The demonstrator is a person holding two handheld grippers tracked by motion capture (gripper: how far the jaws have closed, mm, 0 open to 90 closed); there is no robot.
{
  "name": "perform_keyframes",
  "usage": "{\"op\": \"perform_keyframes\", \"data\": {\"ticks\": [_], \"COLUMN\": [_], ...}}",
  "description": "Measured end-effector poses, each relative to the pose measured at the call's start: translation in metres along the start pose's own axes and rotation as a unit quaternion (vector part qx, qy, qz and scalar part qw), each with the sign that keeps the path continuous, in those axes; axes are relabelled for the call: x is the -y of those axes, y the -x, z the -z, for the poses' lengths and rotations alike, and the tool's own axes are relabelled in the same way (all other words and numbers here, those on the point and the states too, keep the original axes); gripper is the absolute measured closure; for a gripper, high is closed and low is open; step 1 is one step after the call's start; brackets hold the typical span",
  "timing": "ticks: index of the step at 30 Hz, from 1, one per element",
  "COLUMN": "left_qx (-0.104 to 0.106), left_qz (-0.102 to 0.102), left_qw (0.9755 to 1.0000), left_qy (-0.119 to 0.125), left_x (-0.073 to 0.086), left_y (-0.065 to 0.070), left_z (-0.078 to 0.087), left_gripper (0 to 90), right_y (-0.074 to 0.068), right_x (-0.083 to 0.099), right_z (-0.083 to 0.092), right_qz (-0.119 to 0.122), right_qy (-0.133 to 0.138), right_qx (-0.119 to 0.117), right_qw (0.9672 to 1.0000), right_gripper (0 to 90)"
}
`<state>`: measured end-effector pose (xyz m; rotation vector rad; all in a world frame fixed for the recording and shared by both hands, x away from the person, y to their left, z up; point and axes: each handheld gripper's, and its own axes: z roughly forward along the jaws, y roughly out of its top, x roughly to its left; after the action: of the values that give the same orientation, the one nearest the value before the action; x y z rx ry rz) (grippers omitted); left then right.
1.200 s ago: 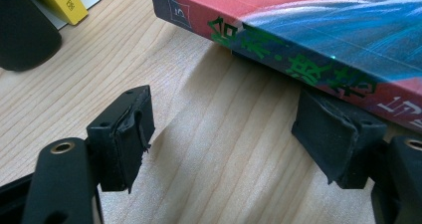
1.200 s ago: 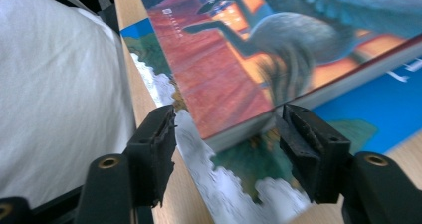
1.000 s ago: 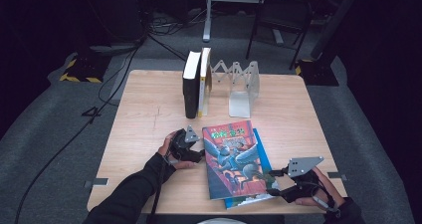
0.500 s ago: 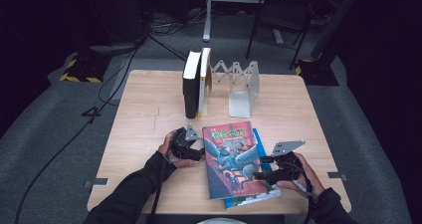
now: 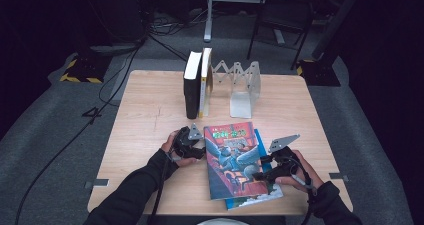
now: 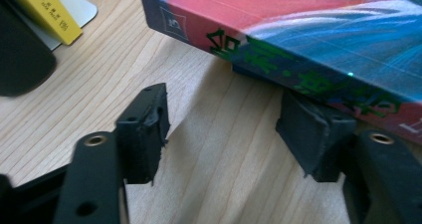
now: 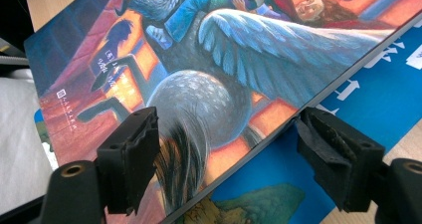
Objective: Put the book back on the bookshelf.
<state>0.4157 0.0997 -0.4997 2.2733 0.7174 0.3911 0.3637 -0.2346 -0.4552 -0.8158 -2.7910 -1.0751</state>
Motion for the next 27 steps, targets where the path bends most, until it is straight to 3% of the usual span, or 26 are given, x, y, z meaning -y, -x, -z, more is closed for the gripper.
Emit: {"op": "perform_keyframes", "data": {"ticks": [10, 16, 19, 25, 27], "left_qx": [0.012, 0.008, 0.008, 0.0, 0.008], "left_qz": [0.008, 0.004, 0.003, 0.01, 0.012], "left_qw": [0.9999, 1.0, 1.0, 0.9999, 0.9999], "left_qy": [0.008, 0.0, 0.0, 0.005, 0.009], "left_x": [-0.002, -0.001, -0.001, -0.001, -0.001], "left_y": [-0.004, -0.005, -0.005, -0.007, -0.008], "left_z": [0.0, -0.002, -0.002, 0.0, 0.0], "left_gripper": [39.3, 37.4, 37.3, 37.5, 44.4], "right_y": [-0.003, 0.0, -0.001, 0.002, 0.003], "right_x": [-0.003, -0.004, -0.007, -0.013, -0.015], "right_z": [0.0, 0.004, 0.0, -0.005, -0.009], "right_qz": [0.025, 0.022, 0.029, 0.03, 0.025], "right_qy": [0.035, 0.069, 0.056, 0.06, 0.064], "right_qx": [0.013, -0.001, 0.003, -0.01, -0.022], "right_qw": [0.999, 0.9974, 0.998, 0.9977, 0.9974], "right_gripper": [28.5, 39.9, 39.8, 46.8, 52.0]}}
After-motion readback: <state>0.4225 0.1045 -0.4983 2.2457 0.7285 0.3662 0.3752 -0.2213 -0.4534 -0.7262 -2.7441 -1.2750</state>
